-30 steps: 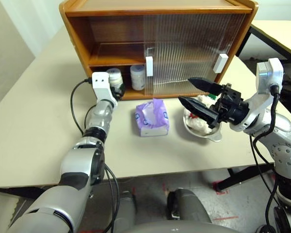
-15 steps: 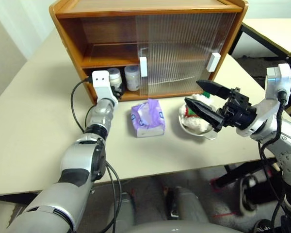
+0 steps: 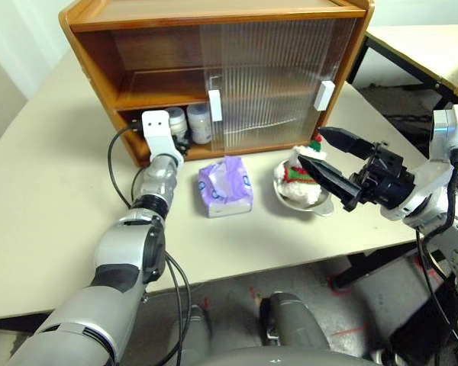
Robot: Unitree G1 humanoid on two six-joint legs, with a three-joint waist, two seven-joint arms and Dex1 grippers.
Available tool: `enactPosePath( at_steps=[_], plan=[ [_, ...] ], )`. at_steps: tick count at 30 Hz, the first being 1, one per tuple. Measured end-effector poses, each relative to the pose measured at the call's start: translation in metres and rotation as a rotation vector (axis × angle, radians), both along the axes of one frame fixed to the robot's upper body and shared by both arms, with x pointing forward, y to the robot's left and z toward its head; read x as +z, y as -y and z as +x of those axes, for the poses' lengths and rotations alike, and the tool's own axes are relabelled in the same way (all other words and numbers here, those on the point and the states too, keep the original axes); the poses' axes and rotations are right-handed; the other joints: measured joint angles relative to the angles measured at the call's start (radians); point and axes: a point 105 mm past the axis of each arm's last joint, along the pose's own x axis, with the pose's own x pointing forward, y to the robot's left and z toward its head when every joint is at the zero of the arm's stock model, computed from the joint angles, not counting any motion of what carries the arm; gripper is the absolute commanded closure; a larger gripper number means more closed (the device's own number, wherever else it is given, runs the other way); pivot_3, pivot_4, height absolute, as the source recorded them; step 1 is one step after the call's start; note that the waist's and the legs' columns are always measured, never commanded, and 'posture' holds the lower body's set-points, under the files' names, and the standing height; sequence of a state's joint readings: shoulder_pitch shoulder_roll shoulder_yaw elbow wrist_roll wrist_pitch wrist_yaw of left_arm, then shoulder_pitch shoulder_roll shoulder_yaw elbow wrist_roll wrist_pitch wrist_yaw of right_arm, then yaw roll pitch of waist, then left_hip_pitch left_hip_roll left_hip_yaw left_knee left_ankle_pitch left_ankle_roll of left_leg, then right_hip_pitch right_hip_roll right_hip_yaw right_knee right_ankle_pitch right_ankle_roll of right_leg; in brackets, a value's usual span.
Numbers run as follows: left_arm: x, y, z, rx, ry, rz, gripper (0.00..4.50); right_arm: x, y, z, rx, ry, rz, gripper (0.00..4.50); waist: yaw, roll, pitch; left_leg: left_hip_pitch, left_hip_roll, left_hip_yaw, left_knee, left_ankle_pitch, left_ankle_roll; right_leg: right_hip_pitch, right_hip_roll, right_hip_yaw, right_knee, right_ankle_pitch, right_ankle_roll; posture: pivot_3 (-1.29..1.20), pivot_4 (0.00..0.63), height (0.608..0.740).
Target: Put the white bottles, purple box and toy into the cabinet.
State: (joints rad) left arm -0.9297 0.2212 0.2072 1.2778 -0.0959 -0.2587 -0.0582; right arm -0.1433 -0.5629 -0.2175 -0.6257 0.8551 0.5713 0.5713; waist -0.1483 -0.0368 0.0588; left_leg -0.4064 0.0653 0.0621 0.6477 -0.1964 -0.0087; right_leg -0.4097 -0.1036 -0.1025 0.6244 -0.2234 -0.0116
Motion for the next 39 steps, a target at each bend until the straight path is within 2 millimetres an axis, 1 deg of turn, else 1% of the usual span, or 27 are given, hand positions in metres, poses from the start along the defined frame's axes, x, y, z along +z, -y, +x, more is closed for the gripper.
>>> enactPosePath(
  at_steps=[9, 21, 23, 25, 34, 36, 39],
  plan=[
    [0.003, -0.016, -0.001, 0.063, 0.005, 0.012, 1.43, 0.001, 0.001, 0.000, -0.003, -0.002, 0.000, 0.00, -0.001, -0.001, 0.000, 0.000, 0.000, 0.000, 0.000, 0.000, 0.000, 0.000, 0.000, 0.000, 0.000, 0.000, 0.000, -0.27, 0.000, 0.740],
    [0.000, -0.021, -0.003, 0.072, -0.004, 0.025, 1.43, 0.007, 0.000, 0.001, 0.010, 0.007, -0.007, 0.00, 0.001, -0.003, -0.001, 0.000, 0.000, 0.000, 0.000, 0.000, 0.000, 0.000, 0.000, 0.000, 0.000, 0.000, 0.000, -0.25, 0.000, 0.740],
    [0.000, -0.021, -0.003, 0.071, -0.005, 0.028, 0.65, 0.007, -0.001, 0.000, 0.012, 0.004, -0.007, 0.00, 0.001, -0.003, -0.002, 0.000, 0.000, 0.000, 0.000, 0.000, 0.000, 0.000, 0.000, 0.000, 0.000, 0.000, 0.000, -0.25, 0.000, 0.740],
    [0.000, -0.021, -0.003, 0.072, -0.005, 0.029, 0.04, 0.007, -0.001, 0.000, 0.013, 0.003, -0.007, 0.00, 0.001, -0.004, -0.002, 0.000, 0.000, 0.000, 0.000, 0.000, 0.000, 0.000, 0.000, 0.000, 0.000, 0.000, 0.000, -0.24, 0.000, 0.740],
    [-0.002, -0.022, -0.004, 0.072, -0.007, 0.030, 0.04, 0.008, -0.001, 0.001, 0.020, 0.008, -0.008, 0.00, 0.003, -0.004, -0.002, 0.001, 0.000, 0.000, 0.000, 0.000, 0.000, 0.001, 0.000, 0.000, 0.001, 0.000, 0.000, -0.22, 0.000, 0.740],
    [-0.006, -0.021, -0.006, 0.066, -0.008, 0.028, 0.04, 0.008, -0.002, 0.001, 0.026, 0.007, -0.008, 0.00, 0.003, -0.004, -0.002, 0.001, 0.000, 0.000, 0.000, 0.000, 0.000, 0.001, 0.000, 0.000, 0.001, 0.000, 0.000, -0.20, 0.000, 0.740],
    [-0.019, -0.019, -0.012, 0.057, -0.022, 0.023, 0.04, 0.006, -0.003, 0.003, 0.042, -0.004, 0.000, 0.00, 0.005, -0.005, -0.002, 0.001, 0.000, 0.000, 0.000, 0.000, 0.000, 0.001, 0.000, 0.000, 0.001, 0.000, 0.000, -0.18, 0.000, 0.740]
  ],
)
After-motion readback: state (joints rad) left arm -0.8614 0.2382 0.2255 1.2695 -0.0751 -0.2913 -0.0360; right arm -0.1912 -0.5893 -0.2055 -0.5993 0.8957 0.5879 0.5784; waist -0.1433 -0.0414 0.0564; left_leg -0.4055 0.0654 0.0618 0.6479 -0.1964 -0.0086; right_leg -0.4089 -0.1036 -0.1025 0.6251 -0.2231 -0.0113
